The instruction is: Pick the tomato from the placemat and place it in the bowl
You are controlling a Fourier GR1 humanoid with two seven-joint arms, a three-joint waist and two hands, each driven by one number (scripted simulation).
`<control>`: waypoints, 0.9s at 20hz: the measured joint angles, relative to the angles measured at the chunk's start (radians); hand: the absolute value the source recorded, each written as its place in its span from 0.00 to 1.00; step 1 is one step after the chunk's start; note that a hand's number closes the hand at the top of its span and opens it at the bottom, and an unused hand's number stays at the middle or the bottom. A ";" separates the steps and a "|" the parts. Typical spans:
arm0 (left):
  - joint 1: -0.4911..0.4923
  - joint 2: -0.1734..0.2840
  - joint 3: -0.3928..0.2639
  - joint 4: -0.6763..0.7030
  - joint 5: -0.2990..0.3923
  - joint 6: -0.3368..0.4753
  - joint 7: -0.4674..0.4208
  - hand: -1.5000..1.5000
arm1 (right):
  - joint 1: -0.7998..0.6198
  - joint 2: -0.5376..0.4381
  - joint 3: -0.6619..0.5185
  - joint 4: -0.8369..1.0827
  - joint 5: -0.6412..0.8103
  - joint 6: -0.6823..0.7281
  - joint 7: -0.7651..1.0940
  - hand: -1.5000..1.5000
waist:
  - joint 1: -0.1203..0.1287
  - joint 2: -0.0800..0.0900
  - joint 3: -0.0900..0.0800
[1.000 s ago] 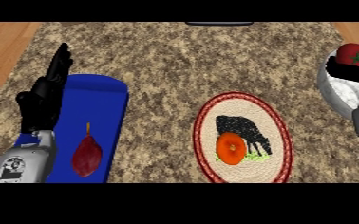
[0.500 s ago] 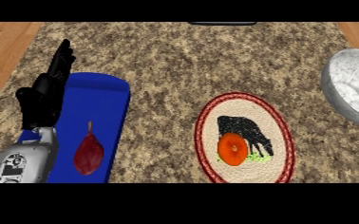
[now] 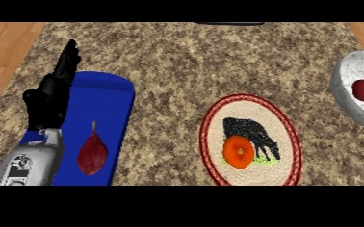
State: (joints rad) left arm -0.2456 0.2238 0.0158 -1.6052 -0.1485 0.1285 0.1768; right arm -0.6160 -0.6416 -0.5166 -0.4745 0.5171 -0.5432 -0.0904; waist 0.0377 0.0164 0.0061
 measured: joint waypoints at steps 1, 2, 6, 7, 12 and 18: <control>-0.009 0.001 0.004 0.008 -0.001 0.002 0.003 0.50 | -0.005 0.001 -0.017 0.014 -0.022 0.011 -0.042 0.00 | 0.000 0.001 0.000; -0.001 0.001 0.005 0.009 0.001 0.000 -0.004 0.50 | -0.010 0.000 -0.033 0.028 -0.043 0.023 -0.082 0.00 | 0.001 0.001 0.000; -0.005 0.000 0.008 0.022 -0.001 -0.003 -0.014 0.50 | -0.015 -0.019 -0.111 0.071 -0.128 0.055 -0.234 0.00 | -0.004 0.001 0.000; -0.014 0.002 0.012 0.024 0.001 -0.006 -0.005 0.50 | -0.019 -0.022 -0.125 0.083 -0.143 0.055 -0.264 0.00 | -0.005 0.000 0.000; 0.009 -0.002 0.018 0.022 -0.006 -0.004 -0.016 0.50 | -0.011 -0.065 -0.198 0.136 -0.227 0.107 -0.354 0.00 | -0.013 -0.005 -0.002; 0.038 -0.003 0.027 0.004 -0.017 -0.001 -0.013 0.50 | 0.086 -0.086 -0.250 0.095 -0.338 0.251 -0.407 0.00 | -0.034 -0.015 -0.005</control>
State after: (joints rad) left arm -0.2076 0.2205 0.0428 -1.6012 -0.1653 0.1271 0.1637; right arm -0.5297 -0.7276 -0.7670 -0.3797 0.1790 -0.2925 -0.4977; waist 0.0034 0.0015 0.0010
